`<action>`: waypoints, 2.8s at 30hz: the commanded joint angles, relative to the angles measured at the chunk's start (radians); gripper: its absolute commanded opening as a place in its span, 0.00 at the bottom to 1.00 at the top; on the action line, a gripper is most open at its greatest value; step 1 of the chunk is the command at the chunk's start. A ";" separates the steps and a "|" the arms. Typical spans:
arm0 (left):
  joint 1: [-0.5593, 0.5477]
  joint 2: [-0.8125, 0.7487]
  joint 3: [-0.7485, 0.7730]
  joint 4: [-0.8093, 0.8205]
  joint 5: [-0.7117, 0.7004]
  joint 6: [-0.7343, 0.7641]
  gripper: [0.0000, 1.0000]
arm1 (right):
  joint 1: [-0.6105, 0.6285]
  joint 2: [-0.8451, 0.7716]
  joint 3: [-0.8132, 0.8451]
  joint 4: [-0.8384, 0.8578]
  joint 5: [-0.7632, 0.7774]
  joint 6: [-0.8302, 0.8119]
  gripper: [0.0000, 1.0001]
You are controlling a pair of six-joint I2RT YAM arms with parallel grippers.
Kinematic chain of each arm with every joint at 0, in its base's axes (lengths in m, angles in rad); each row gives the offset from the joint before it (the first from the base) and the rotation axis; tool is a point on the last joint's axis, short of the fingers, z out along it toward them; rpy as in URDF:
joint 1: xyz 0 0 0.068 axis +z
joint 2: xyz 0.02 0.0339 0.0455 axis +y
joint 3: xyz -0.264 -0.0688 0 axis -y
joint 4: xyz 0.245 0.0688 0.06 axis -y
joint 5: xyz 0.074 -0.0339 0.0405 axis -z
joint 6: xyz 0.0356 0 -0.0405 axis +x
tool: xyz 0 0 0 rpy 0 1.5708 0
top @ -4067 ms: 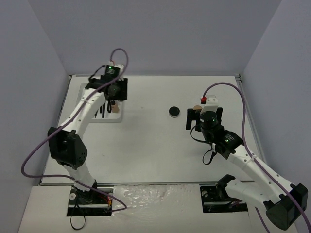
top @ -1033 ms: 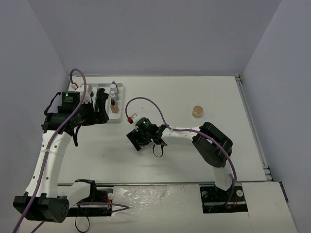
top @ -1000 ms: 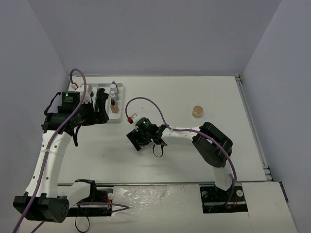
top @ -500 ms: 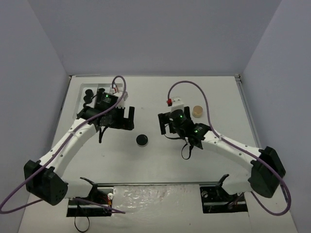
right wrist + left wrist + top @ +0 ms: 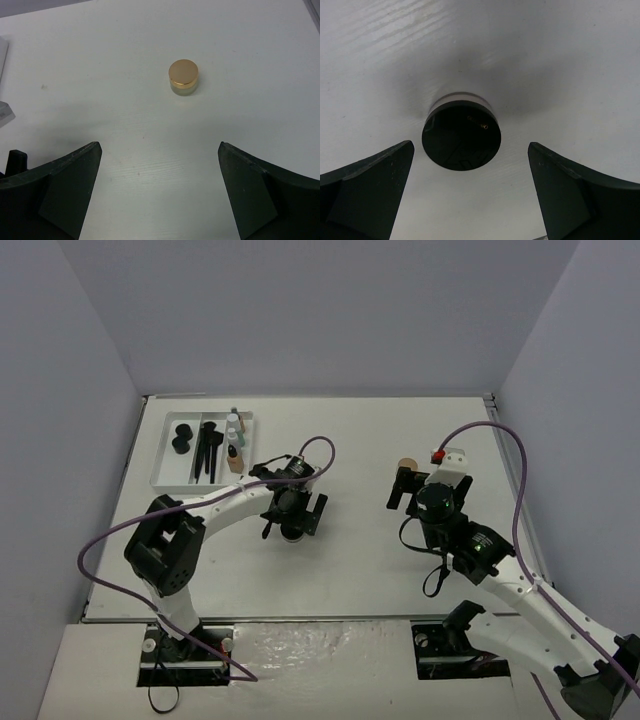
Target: Organize the makeup
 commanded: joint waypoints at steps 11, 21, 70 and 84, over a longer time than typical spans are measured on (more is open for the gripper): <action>-0.013 0.060 0.017 0.073 -0.085 -0.071 0.74 | -0.030 0.037 0.014 0.037 0.057 -0.032 1.00; 0.022 -0.053 0.094 -0.089 -0.138 -0.060 0.12 | -0.078 0.070 0.025 0.080 -0.004 -0.069 1.00; 0.882 0.662 0.942 -0.140 -0.030 0.139 0.10 | -0.308 0.194 0.054 0.175 -0.229 -0.149 1.00; 0.877 0.559 0.860 -0.103 0.006 0.115 0.49 | -0.404 0.436 0.153 0.166 -0.294 -0.088 1.00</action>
